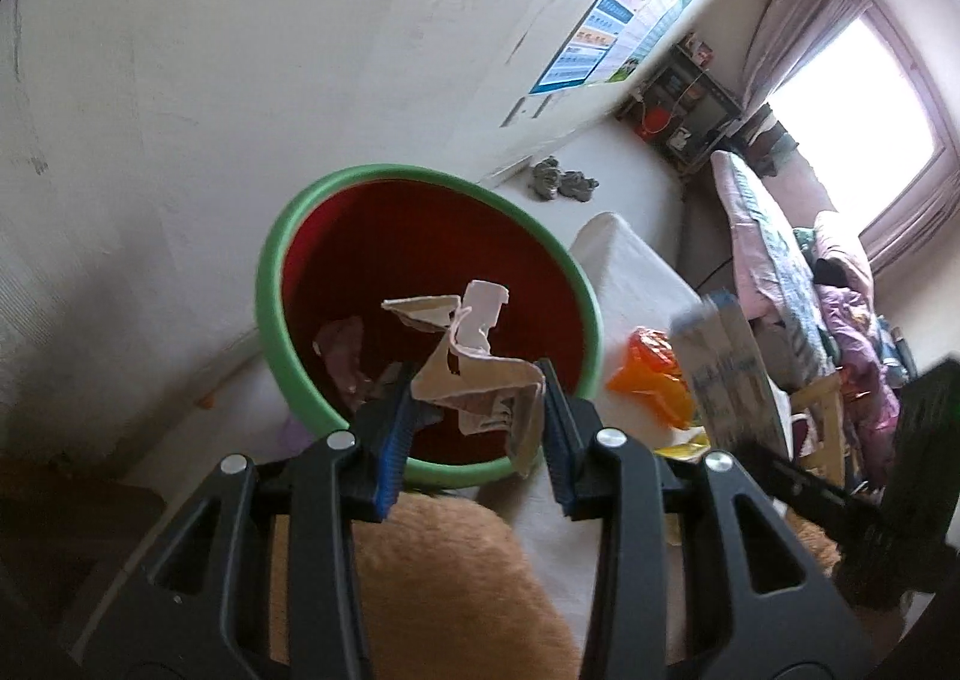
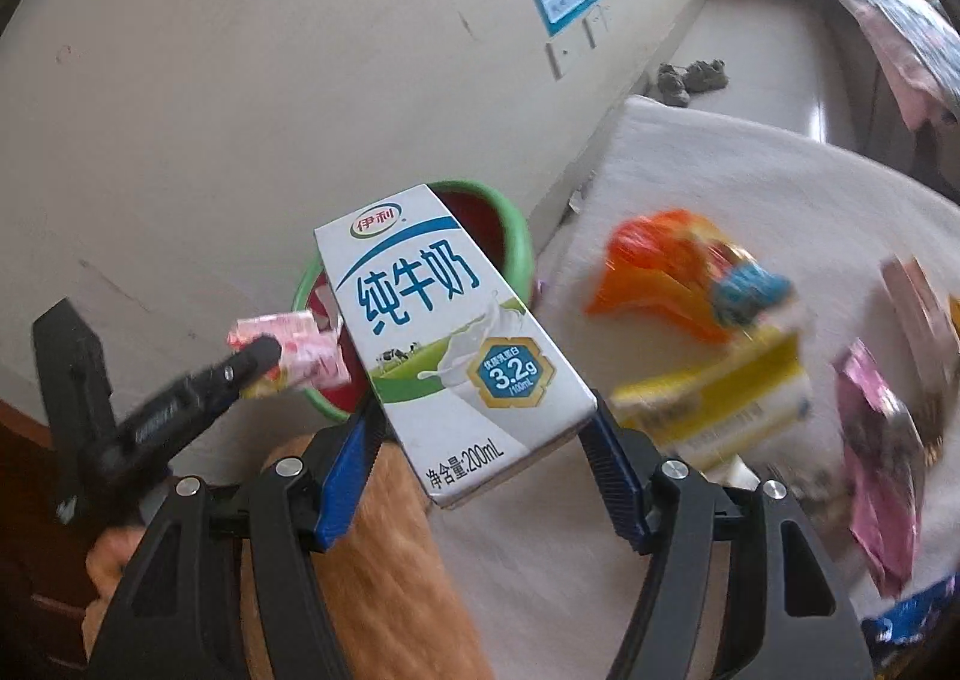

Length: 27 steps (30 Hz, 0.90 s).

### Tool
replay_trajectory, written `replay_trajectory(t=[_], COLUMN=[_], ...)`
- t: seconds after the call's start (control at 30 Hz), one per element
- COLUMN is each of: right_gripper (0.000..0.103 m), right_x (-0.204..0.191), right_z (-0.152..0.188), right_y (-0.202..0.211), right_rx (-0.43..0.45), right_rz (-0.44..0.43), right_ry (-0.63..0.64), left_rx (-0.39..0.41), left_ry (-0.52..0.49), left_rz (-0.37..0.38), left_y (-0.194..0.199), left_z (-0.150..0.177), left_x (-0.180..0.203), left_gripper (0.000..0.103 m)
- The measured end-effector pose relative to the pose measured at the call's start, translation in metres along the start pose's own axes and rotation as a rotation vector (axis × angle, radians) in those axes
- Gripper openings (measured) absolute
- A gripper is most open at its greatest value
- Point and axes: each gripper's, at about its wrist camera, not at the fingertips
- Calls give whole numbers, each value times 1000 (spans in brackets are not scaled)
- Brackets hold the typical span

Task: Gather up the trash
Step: 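Drop the paper scrap into the bin with the left tool while the right tool drops the carton, then reach the left tool to crumpled paper while the right tool grasps a pink snack bag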

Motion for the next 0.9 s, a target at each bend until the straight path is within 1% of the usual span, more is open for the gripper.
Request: replay_trajectory(t=[0.1,0.17,0.43,0.5,0.53,0.57,0.63,0.73,0.8,0.87,0.9], right_gripper=[64,64,63,63,63,65,69,71,72,78,80], right_x=[-20,-26,-23,-23,-23,-23,-21,-14,-4,9,17], right_z=[-9,-10,-15,-12,-10,-11,-7,-2,5,14,20], right_y=[-15,-24,-49,-46,-42,-37,-26,-7,12,34,47], right_rx=[-20,-26,-49,-45,-38,-33,-15,7,29,56,73], right_rz=[42,59,57,53,56,54,53,50,36,38,46], right_ry=[66,86,62,61,65,70,84,89,77,62,51], left_rx=[-6,-9,-26,-29,-26,-21,-17,-27,-18,-9,-9], left_ry=[3,-4,2,4,10,16,25,1,-31,-72,-87], left_rz=[-13,-24,-42,-48,-49,-48,-49,-55,-51,-40,-29], left_y=[-4,-6,-17,-18,-19,-19,-18,-16,-12,-7,-5], left_z=[-4,-5,-14,-13,-14,-14,-12,-8,-5,2,5], left_x=[-7,-10,-15,-15,-14,-15,-16,-11,-2,12,18], left_gripper=[37,37,37,42,54,62,62,62,62,62,63])
Point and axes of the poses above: each gripper's, at about its wrist camera, not at the fingertips, and y roughly against the way its jaws point, x to its right, z to its underside, and after that the axes turned 8 degrees about y, right-handed
